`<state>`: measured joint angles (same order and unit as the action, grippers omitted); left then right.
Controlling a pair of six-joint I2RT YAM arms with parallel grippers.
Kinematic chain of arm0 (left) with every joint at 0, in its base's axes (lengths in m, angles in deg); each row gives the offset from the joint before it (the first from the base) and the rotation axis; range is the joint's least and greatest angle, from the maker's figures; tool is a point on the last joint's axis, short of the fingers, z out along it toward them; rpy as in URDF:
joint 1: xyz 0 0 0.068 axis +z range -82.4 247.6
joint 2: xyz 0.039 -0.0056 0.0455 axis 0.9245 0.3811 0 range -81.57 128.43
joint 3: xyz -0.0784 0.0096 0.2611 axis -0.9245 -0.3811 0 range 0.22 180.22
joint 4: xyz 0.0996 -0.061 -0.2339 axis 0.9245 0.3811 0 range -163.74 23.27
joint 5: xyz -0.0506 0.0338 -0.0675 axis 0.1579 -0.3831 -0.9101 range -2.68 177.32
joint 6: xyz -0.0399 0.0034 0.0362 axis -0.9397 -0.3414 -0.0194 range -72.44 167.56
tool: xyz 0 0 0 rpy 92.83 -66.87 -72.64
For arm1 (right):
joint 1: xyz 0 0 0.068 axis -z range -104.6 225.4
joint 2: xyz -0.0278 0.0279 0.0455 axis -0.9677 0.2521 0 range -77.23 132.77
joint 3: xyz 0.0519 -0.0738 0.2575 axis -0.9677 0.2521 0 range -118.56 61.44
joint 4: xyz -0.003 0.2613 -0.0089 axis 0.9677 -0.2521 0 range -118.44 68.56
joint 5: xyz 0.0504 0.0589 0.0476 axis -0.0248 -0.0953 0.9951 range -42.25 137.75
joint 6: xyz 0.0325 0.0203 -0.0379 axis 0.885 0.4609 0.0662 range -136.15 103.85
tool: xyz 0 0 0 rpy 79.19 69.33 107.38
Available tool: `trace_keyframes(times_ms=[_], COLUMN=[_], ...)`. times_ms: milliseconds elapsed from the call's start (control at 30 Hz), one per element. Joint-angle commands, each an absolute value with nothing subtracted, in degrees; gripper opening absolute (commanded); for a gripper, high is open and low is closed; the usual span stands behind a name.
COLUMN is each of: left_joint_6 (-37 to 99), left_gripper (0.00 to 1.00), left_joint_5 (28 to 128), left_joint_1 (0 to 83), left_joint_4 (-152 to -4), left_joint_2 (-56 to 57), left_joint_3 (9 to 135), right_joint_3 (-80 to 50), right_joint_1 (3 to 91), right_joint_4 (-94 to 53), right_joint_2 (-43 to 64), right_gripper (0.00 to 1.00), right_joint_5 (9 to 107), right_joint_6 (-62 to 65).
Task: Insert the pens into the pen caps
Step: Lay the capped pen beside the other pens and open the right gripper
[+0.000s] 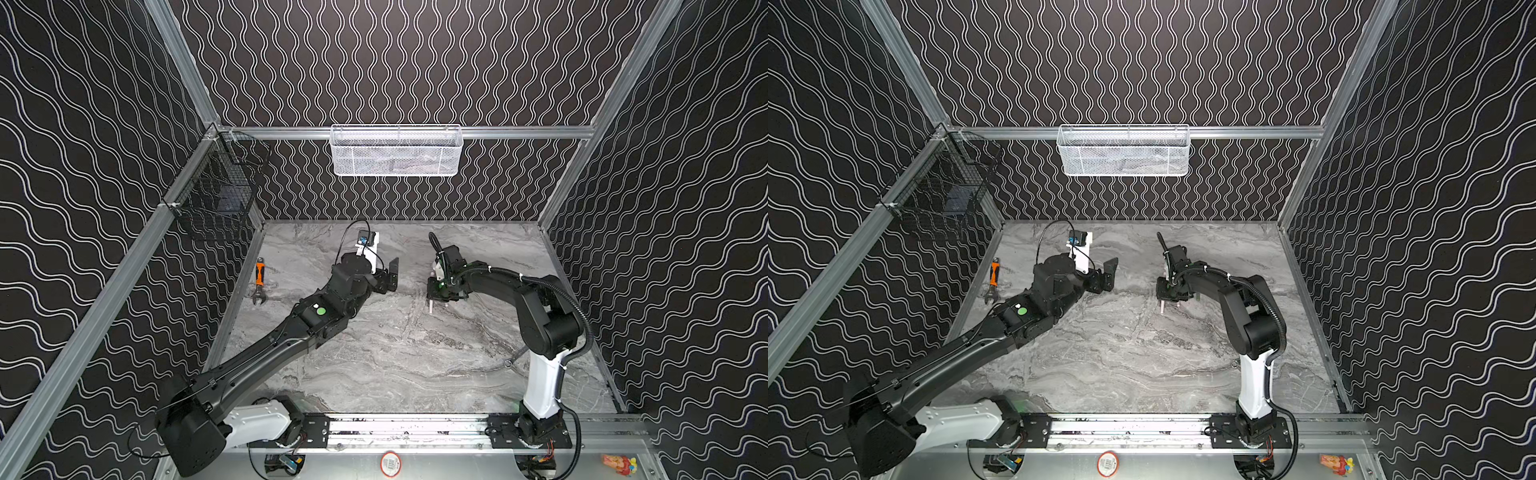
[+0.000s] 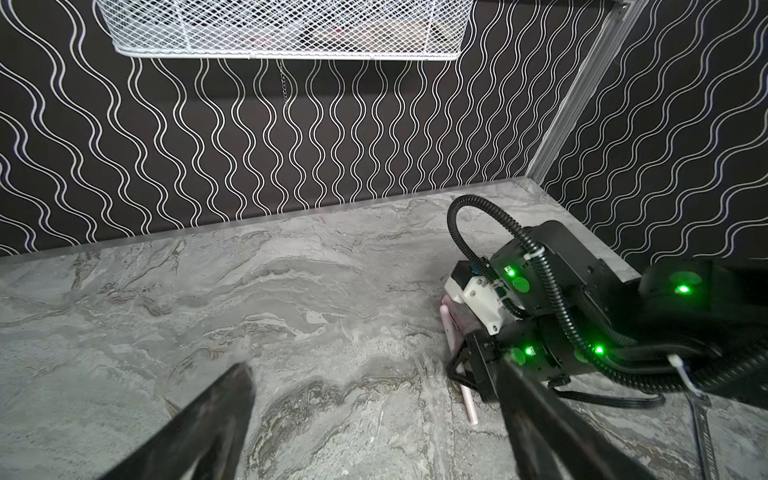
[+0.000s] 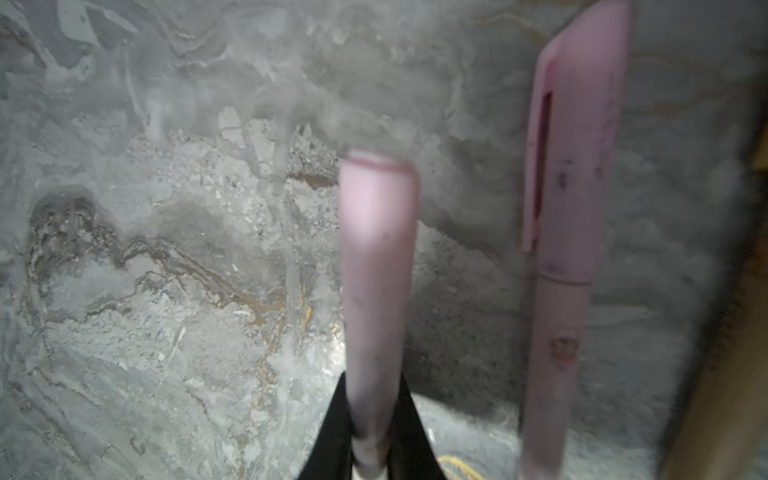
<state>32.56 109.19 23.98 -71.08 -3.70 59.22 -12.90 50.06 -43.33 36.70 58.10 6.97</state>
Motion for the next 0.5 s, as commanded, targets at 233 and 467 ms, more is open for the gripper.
trace_keyframes(times_ms=[233,467], left_joint_6=[32.27,32.54], left_gripper=[0.94,0.94], left_joint_5=[107.13,106.90], left_joint_1=[24.00,24.00], left_joint_4=[-72.43,-72.47], left_joint_2=[-2.54,-2.40], left_joint_3=[59.63,59.63], right_joint_3=[-16.13,-17.13], right_joint_1=[50.05,50.01], right_joint_4=[-44.87,-45.78], right_joint_2=[39.86,38.70], right_gripper=[0.22,0.25], right_joint_5=[57.57,58.24], right_joint_6=[7.45,8.10])
